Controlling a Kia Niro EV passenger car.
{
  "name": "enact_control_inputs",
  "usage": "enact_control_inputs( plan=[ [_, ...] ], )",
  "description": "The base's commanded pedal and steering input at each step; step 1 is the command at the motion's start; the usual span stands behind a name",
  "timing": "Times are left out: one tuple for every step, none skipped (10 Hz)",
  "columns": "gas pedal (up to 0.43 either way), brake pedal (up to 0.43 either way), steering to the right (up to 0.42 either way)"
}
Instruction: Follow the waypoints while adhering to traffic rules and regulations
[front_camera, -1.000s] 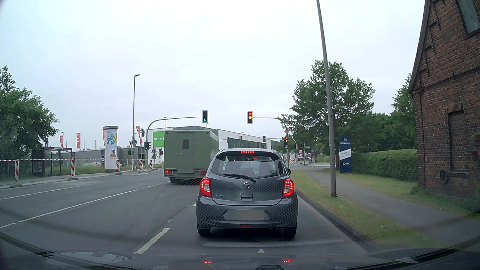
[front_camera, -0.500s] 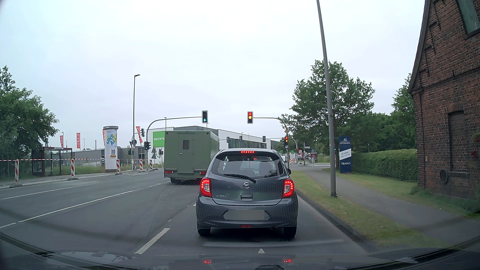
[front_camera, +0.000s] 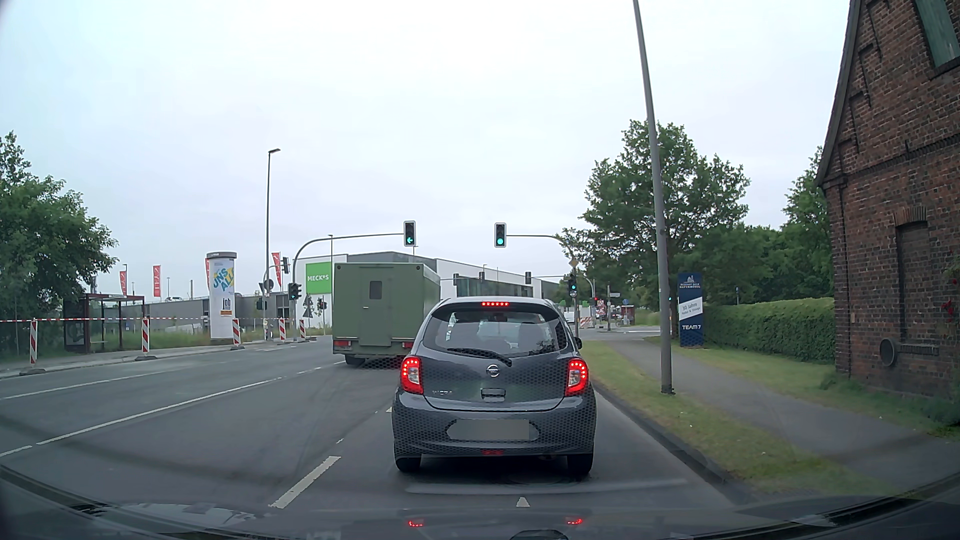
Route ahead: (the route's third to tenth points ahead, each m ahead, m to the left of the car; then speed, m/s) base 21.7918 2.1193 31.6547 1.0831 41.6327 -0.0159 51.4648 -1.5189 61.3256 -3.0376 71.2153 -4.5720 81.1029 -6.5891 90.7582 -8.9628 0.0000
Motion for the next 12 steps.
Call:
enact_control_inputs(
  plan=[
    [0.000,0.000,-0.001],
    [0.000,0.000,-0.001],
    [0.000,0.000,-0.001],
    [0.000,0.000,-0.001],
    [0.000,0.000,-0.001],
    [0.000,0.000,-0.001],
    [0.000,0.000,-0.001],
    [0.000,0.000,-0.001],
    [0.000,0.000,-0.001],
    [0.000,0.000,-0.001],
    [0.000,0.000,-0.001],
    [0.000,0.000,-0.001]
  ],
)
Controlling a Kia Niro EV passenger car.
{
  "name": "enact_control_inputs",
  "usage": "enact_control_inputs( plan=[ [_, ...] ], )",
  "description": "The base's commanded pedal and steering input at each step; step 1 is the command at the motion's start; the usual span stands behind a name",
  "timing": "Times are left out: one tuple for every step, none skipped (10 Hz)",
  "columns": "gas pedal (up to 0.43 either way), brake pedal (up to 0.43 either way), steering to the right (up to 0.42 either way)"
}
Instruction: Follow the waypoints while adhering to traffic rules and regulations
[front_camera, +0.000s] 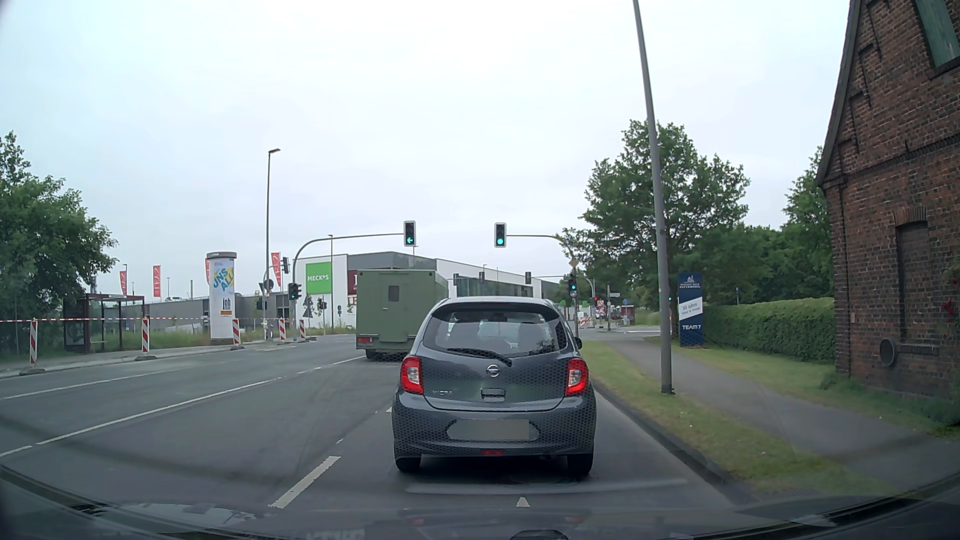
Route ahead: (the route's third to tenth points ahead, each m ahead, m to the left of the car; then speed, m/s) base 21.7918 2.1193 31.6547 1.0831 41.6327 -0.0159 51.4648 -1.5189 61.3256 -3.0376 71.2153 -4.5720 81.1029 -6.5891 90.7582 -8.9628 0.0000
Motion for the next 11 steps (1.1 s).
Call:
enact_control_inputs(
  plan=[
    [0.020,0.000,0.000],
    [0.087,0.000,0.000],
    [0.130,0.000,0.000],
    [0.130,0.000,0.000],
    [0.138,0.000,0.000],
    [0.118,0.000,0.001],
    [0.079,0.000,0.001],
    [0.028,0.000,0.001],
    [0.000,0.000,0.001],
    [0.000,0.000,0.001],
    [0.000,0.000,0.001]
  ],
)
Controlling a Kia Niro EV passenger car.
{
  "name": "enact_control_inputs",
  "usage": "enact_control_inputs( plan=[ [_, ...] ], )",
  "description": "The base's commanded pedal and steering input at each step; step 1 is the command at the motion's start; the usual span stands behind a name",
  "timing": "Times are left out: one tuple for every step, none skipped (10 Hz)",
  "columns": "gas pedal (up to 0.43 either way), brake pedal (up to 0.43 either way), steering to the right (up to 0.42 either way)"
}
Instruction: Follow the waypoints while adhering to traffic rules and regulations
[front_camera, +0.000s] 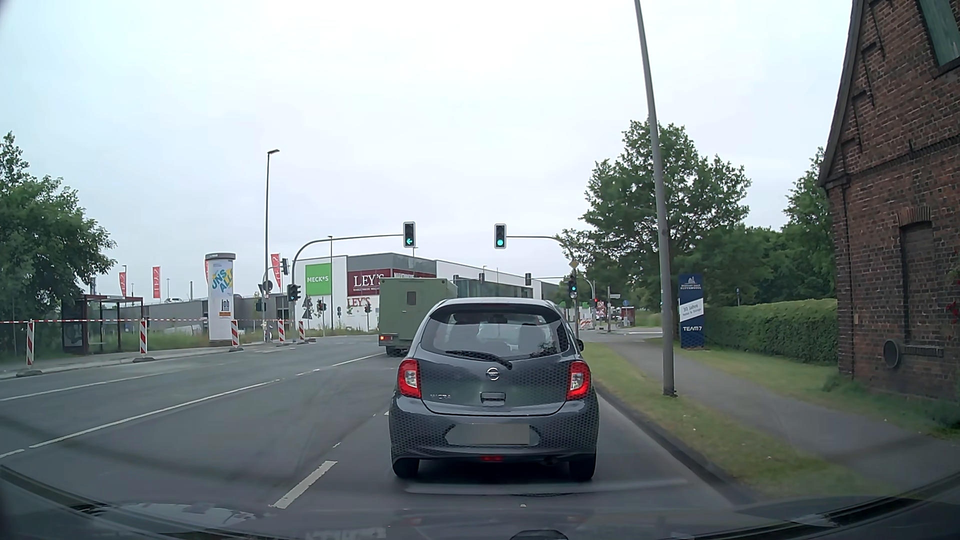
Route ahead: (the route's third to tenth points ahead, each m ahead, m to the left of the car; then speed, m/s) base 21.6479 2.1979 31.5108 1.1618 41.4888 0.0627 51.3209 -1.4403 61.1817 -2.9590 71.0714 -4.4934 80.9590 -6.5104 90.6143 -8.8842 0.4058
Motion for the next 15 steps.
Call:
enact_control_inputs(
  plan=[
    [0.000,0.000,0.001],
    [0.000,0.000,0.001],
    [0.000,0.067,0.002],
    [0.000,0.110,0.002],
    [0.000,0.110,0.002],
    [0.000,0.098,0.002],
    [0.000,0.116,0.002],
    [0.000,0.152,0.002],
    [0.000,0.152,0.002],
    [0.000,0.146,0.002],
    [0.000,0.140,0.002],
    [0.000,0.140,0.002],
    [0.000,0.140,0.002],
    [0.000,0.140,0.002],
    [0.000,0.134,0.002]
  ],
)
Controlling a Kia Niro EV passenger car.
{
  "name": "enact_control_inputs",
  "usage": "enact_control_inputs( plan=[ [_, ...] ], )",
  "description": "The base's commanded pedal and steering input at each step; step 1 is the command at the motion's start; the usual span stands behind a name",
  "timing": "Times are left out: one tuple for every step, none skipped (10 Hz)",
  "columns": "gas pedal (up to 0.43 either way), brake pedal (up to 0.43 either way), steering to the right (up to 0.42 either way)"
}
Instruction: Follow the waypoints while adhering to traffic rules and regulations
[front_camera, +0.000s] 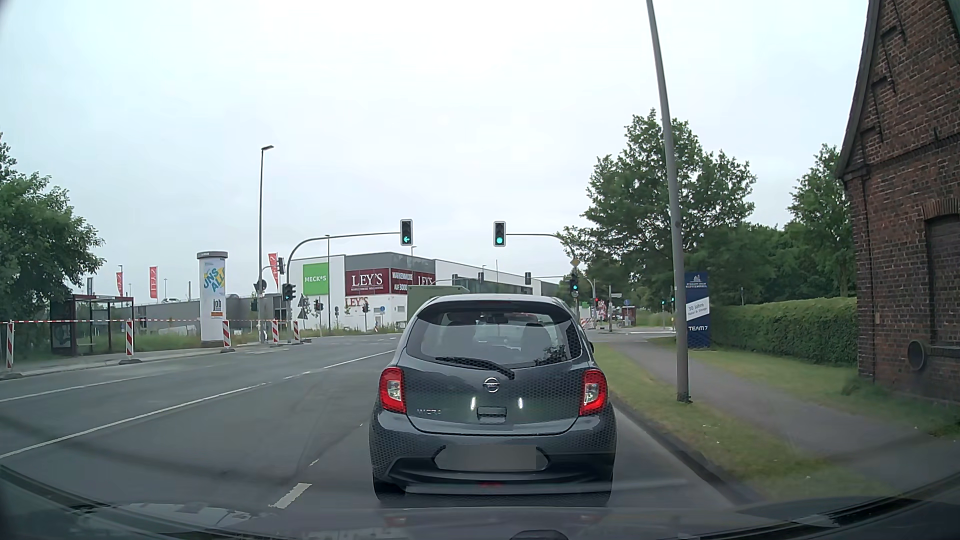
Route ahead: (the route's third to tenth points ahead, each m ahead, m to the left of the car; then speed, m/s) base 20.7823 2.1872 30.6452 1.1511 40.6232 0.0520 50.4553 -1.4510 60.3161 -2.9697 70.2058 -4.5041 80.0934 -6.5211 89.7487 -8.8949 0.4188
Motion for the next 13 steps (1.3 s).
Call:
enact_control_inputs(
  plan=[
    [0.000,0.122,0.002],
    [0.000,0.037,0.002],
    [0.000,0.000,0.002],
    [0.000,0.000,0.002],
    [0.000,0.000,0.002],
    [0.008,0.000,0.002],
    [0.028,0.000,0.002],
    [0.039,0.000,0.002],
    [0.039,0.000,0.002],
    [0.047,0.000,0.002],
    [0.047,0.000,0.002],
    [0.067,0.000,0.002],
    [0.087,0.000,0.002]
  ],
)
